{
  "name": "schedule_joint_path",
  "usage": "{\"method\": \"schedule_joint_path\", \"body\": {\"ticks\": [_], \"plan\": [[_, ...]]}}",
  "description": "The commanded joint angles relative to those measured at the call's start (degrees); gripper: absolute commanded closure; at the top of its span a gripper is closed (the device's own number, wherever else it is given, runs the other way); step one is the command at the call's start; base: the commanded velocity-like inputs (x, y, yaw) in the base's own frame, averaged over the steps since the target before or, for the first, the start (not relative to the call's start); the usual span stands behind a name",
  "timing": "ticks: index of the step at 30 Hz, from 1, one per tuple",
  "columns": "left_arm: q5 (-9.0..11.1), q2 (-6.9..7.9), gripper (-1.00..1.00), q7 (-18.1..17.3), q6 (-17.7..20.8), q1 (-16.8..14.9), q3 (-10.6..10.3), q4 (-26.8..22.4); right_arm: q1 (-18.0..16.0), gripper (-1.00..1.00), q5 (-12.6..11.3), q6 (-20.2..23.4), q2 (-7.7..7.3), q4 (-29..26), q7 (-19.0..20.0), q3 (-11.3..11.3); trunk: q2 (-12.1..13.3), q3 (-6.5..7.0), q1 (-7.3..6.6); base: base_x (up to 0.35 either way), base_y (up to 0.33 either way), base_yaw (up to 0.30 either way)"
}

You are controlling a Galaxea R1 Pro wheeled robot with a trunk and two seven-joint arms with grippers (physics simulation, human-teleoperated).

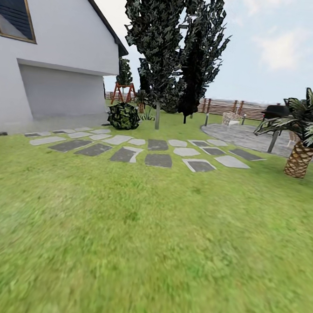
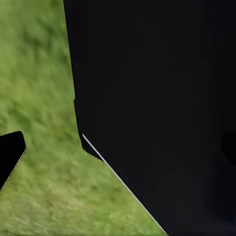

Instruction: Take the three Easter eggs out of the wicker basket on the lawn in the garden, then place them on the lawn next to a single tree (choose any tree) so that all three eggs are next to the same tree and none are left in the basket.

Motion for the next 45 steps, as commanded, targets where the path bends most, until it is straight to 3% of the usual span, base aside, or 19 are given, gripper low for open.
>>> {"method": "schedule_joint_path", "body": {"ticks": [1,15,45], "plan": [[-0.23,0.0,-1.0,-0.04,0.03,0.04,0.05,-0.12,0.0,-1.0,0.05,0.03,-0.03,0.0,-0.06,0.0,-0.02,-0.03,0.04,0.327,0.0,0.0],[-0.23,-0.01,-1.0,-0.02,0.03,0.04,0.05,-0.11,0.0,-1.0,-0.05,0.03,-0.05,0.0,-0.06,-0.07,-0.02,-0.26,0.04,0.327,0.0,-0.194],[-0.23,-0.01,-1.0,-0.06,0.03,0.04,0.05,-0.11,0.0,-1.0,0.04,0.03,0.02,-0.01,-0.1,-0.01,-0.02,-0.27,0.04,0.327,0.0,-0.004]]}}
